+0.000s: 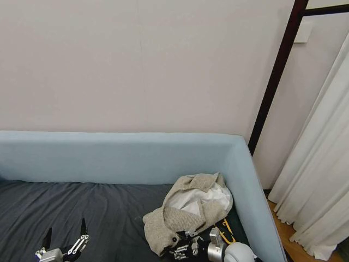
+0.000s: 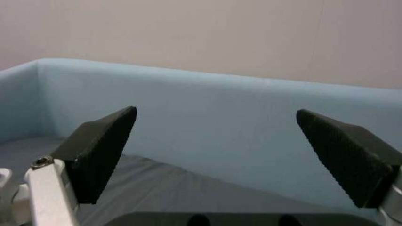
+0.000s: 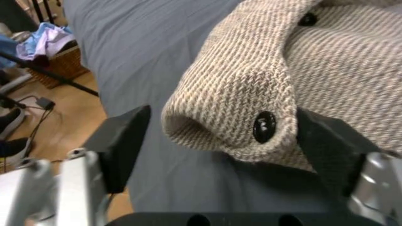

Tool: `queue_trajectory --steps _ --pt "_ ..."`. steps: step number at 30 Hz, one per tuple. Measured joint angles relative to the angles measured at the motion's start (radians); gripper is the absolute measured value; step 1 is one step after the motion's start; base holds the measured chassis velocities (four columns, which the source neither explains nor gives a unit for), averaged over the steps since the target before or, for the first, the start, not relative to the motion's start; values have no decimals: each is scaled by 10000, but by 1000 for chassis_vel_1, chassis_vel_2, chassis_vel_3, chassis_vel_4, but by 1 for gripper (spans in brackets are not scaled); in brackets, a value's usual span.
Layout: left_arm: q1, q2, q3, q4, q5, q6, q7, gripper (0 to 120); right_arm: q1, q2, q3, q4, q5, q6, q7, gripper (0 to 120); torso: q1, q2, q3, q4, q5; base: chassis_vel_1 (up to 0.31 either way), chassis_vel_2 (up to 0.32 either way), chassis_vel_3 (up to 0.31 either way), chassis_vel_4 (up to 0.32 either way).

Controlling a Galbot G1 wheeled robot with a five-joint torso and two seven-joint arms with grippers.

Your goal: Pick up the clothes from the sofa and hang them on the clothes hanger.

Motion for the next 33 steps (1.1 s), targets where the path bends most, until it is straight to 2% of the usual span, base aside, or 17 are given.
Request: queue_trajectory --steps 3,6,7,11,12,17,18,21,25,28,29,33 --pt "-4 -7 -13 6 0 0 0 100 -26 56 -80 0 -12 26 -32 69 0 0 0 0 0 0 0 0 0" --pt "-7 -41 -14 12 0 1 -1 100 -12 173 -172 -25 -12 129 -8 53 0 0 0 0 1 0 0 0 0" --pt "-7 -41 -14 12 0 1 -1 100 -12 173 -172 -25 -12 129 -8 53 0 0 0 0 1 0 0 0 0" --pt "-9 -49 -30 16 -5 0 -6 100 74 190 -232 -32 37 263 176 36 1 0 0 0 0 0 0 0 0" --pt "-9 -49 -30 16 -5 0 -6 100 74 190 -232 -32 37 263 176 36 1 0 0 0 0 0 0 0 0" --pt "-26 -42 -42 30 -18 -9 -23 100 60 53 -198 385 309 314 202 15 0 0 0 0 0 0 0 0 0" --pt "-26 -42 -42 30 -18 -9 -23 100 60 53 -198 385 309 314 202 15 0 0 0 0 0 0 0 0 0" --pt "-41 -56 -25 5 -19 -9 -26 100 31 -59 -58 860 728 353 61 2 1 0 0 0 1 0 0 0 0" --pt "-52 -60 -18 -5 -19 -9 -31 100 108 -242 214 1731 1583 320 160 0 0 0 0 -2 1 0 0 0 0" --pt "-64 -39 -20 -16 -26 -22 -50 100 496 -488 502 2878 2954 98 1088 0 0 0 0 0 1 0 0 0 0" --pt "-64 -39 -20 -16 -26 -22 -50 100 496 -488 502 2878 2954 98 1088 0 0 0 0 0 1 0 0 0 0" --pt "-75 -29 3 -36 -38 -64 -64 100 1233 -925 969 4149 4278 -199 2406 0 0 0 0 1 -1 0 0 0 0"
